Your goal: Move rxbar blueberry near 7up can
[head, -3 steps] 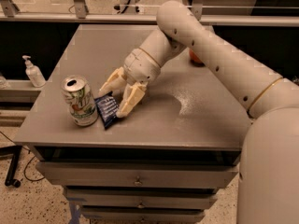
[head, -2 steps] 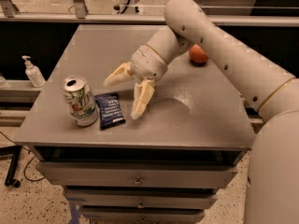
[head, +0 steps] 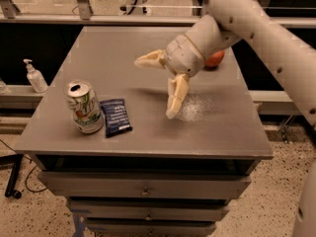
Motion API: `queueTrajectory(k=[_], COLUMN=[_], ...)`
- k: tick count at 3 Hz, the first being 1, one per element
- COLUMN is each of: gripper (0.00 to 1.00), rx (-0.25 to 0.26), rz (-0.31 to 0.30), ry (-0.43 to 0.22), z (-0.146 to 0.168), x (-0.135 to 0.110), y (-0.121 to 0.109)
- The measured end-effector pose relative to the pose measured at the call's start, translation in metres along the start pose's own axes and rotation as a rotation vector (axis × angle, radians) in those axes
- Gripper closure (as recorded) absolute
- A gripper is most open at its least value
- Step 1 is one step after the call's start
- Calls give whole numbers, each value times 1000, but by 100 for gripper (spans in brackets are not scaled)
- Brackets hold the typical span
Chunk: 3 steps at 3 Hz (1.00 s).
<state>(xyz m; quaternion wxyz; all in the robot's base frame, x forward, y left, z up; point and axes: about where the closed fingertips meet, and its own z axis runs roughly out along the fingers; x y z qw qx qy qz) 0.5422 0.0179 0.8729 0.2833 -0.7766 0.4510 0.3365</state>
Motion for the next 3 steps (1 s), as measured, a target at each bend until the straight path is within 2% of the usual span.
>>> queueTrajectory(k=[1, 2, 3], gripper=[0, 0, 0], rx=[220, 482, 597], rz=[84, 211, 235], ry=[5, 9, 22], z=[-55, -115, -142], x=[17, 39, 54], y=[11, 31, 29])
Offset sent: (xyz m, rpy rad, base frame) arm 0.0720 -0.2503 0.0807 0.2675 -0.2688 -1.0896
